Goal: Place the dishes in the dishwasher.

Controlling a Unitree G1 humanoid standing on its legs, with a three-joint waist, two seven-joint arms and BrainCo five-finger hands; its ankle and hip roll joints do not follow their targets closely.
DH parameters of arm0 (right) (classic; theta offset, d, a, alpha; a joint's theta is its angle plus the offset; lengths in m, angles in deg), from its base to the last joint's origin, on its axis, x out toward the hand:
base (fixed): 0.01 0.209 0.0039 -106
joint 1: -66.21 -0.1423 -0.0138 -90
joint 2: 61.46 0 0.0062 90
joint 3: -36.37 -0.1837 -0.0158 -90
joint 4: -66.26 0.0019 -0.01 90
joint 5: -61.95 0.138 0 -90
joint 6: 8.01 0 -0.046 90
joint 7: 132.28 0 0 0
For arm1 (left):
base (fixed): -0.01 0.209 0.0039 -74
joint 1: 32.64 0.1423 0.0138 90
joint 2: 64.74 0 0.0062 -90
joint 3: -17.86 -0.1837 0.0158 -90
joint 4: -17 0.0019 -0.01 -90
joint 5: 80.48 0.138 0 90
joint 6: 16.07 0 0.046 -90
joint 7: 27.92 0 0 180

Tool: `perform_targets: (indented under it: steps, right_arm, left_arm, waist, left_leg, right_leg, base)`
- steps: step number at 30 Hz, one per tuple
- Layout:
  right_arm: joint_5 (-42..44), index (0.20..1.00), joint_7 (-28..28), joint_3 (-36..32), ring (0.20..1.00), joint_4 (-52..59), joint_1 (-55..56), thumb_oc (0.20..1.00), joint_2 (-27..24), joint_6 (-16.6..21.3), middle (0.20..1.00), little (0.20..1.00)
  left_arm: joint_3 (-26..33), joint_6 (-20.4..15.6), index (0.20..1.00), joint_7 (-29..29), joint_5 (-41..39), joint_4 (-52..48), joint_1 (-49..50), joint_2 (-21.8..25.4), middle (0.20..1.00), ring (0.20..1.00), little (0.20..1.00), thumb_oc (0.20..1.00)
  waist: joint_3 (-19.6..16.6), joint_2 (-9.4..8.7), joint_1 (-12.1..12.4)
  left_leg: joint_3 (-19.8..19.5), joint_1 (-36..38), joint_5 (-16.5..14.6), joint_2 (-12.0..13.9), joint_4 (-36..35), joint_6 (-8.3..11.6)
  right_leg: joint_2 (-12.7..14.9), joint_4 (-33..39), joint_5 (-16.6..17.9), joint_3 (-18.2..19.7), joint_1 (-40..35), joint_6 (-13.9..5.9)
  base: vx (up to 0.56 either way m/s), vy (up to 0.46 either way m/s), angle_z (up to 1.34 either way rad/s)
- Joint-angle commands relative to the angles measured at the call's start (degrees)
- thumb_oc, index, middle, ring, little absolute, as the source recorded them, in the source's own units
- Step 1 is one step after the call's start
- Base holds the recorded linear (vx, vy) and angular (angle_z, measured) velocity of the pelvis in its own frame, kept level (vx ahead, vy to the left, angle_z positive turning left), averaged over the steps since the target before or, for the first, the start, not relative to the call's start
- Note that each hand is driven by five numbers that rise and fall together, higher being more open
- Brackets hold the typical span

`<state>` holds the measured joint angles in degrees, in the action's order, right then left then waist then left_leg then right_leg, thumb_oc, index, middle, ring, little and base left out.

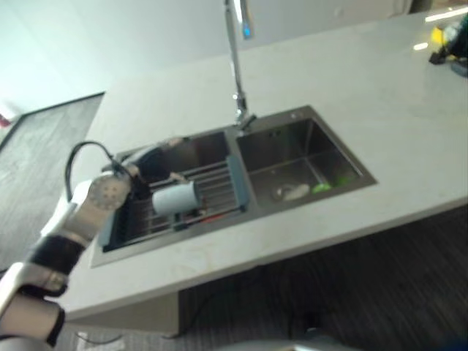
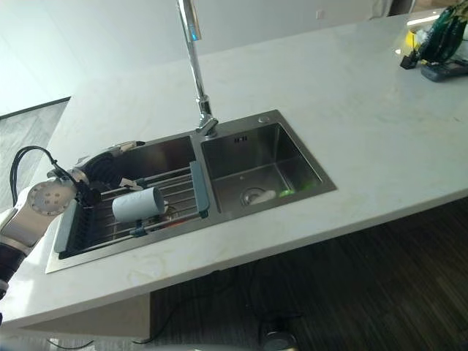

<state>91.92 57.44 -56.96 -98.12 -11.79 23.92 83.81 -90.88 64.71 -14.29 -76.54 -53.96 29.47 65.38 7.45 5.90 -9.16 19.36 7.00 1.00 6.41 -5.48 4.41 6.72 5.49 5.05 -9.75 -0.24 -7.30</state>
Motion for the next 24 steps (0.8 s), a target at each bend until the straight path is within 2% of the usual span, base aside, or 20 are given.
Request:
perform_targets:
  steps: [1,3,5,7,10,12,15,24]
  right_arm:
    - [1.71,1.000,1.63,-0.37,1.000,0.08,-2.88,1.000,-0.18,1.49,1.000,1.000]
    - [2.18,1.000,1.83,-0.34,1.000,0.84,-2.73,1.000,-0.31,1.74,1.000,1.000]
    - [3.84,1.000,1.84,0.17,1.000,2.61,-2.74,1.000,-0.63,1.84,1.000,1.000]
    - [5.12,1.000,1.91,0.41,1.000,3.78,-3.64,1.000,-1.35,1.38,1.000,1.000]
    - [5.88,1.000,2.02,0.09,1.000,4.28,-4.06,1.000,-1.95,1.61,1.000,1.000]
    - [7.12,1.000,1.45,-0.56,1.000,4.76,-3.81,1.000,-2.19,1.87,1.000,1.000]
    - [6.71,1.000,0.80,-1.41,1.000,5.57,-2.93,1.000,-2.31,2.60,1.000,1.000]
    - [7.93,1.000,-0.23,-2.01,1.000,8.26,-3.03,1.000,-3.05,2.13,1.000,1.000]
  left_arm:
    - [2.63,0.81,1.000,0.24,-0.40,3.78,-5.80,2.40,1.000,1.000,1.000,1.000]
    - [1.92,1.28,1.000,0.41,-0.18,5.34,-5.93,2.23,1.000,1.000,1.000,1.000]
    - [1.02,3.44,1.000,-2.72,1.83,9.36,-5.83,1.79,1.000,1.000,1.000,1.000]
    - [0.60,2.74,1.000,-3.42,2.57,12.74,-5.66,0.92,1.000,1.000,1.000,1.000]
    - [0.25,3.74,1.000,-0.87,3.57,13.47,-4.31,-0.21,1.000,1.000,1.000,1.000]
    - [0.41,4.10,1.000,-0.87,3.91,13.68,-2.68,-0.57,1.000,1.000,1.000,1.000]
    - [0.25,3.25,1.000,-1.36,10.15,13.90,-1.09,-0.37,1.000,1.000,1.000,1.000]
    - [-0.69,3.02,1.000,-3.07,11.02,14.35,-0.59,-2.23,1.000,1.000,1.000,1.000]
  waist:
    - [2.64,-1.26,0.06]
    - [2.97,-1.04,-0.36]
    - [3.95,-0.72,-1.07]
    - [5.61,-0.25,-1.44]
    - [6.90,0.70,-1.64]
    - [6.95,1.24,-1.65]
    - [6.42,2.01,-1.98]
    - [7.02,2.59,-2.40]
  left_leg:
    - [-3.32,-1.65,-2.47,-2.25,0.48,-2.02]
    - [-3.16,-1.94,-2.37,-2.40,0.48,-2.04]
    - [-2.79,-2.65,-2.03,-2.45,0.48,-2.12]
    - [-2.75,-3.73,-1.48,-2.69,0.48,-2.13]
    - [-2.95,-3.99,-1.36,-3.29,0.48,-2.06]
    - [-3.06,-3.64,-1.41,-3.63,0.48,-2.04]
    - [-2.75,-2.70,-1.58,-3.87,0.48,-2.01]
    - [-2.66,-3.04,-1.55,-4.32,0.48,-2.00]
  right_leg:
    - [1.06,-1.28,-3.29,1.49,-3.05,-2.62]
    - [1.16,-1.21,-3.05,2.00,-2.58,-2.75]
    - [1.32,-1.83,-3.00,2.80,-1.23,-2.73]
    - [1.60,-2.73,-3.08,3.39,0.33,-2.55]
    - [1.99,-2.95,-3.00,3.58,0.74,-2.72]
    - [2.27,-2.75,-2.97,3.31,0.26,-2.87]
    - [2.49,-2.70,-3.17,3.03,-0.62,-3.03]
    - [2.80,-3.08,-3.20,3.17,0.01,-3.17]
  base:
    - [0.00,0.025,-0.17]
    - [0.01,0.005,-0.12]
    - [-0.06,0.007,-0.05]
    - [-0.14,0.032,-0.09]
    - [-0.05,0.033,-0.15]
    - [0.02,0.007,0.01]
    - [0.07,0.042,0.00]
    - [0.03,0.014,0.00]
